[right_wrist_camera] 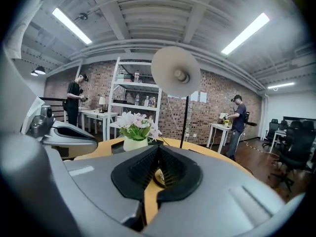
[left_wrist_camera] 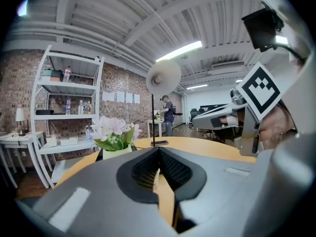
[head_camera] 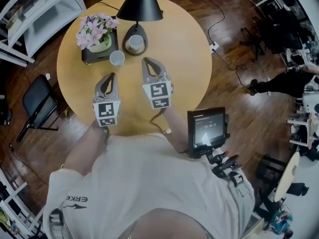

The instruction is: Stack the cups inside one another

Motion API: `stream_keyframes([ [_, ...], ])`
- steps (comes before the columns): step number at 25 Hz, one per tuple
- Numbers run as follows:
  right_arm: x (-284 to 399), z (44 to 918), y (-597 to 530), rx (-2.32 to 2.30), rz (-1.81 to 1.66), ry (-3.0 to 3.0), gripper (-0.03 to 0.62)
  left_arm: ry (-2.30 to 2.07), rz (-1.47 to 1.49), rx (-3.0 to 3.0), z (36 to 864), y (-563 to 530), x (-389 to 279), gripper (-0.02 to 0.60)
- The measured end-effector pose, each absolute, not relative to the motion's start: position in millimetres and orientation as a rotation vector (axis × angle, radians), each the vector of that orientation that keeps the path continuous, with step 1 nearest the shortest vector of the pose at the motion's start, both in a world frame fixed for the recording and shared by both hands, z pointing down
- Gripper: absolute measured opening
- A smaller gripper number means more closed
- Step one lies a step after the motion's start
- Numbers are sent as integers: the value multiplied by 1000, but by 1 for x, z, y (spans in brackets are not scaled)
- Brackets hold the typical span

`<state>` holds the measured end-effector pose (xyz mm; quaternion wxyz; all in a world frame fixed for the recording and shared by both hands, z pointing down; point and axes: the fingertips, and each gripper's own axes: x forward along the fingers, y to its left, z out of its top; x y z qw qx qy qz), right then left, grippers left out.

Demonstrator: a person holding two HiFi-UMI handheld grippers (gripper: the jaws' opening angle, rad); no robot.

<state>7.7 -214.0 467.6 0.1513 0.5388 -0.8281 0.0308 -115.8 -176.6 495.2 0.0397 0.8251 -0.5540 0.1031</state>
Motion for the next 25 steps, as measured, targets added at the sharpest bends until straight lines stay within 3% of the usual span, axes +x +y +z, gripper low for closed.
stream_keyframes([
  [16, 40, 434, -133, 1775, 37, -2243, 15, -1547, 197, 2675, 463, -141, -93, 2],
  [25, 67, 449, -172, 1703, 70, -2293, 15, -1634, 210, 2580, 474, -183, -64, 2],
])
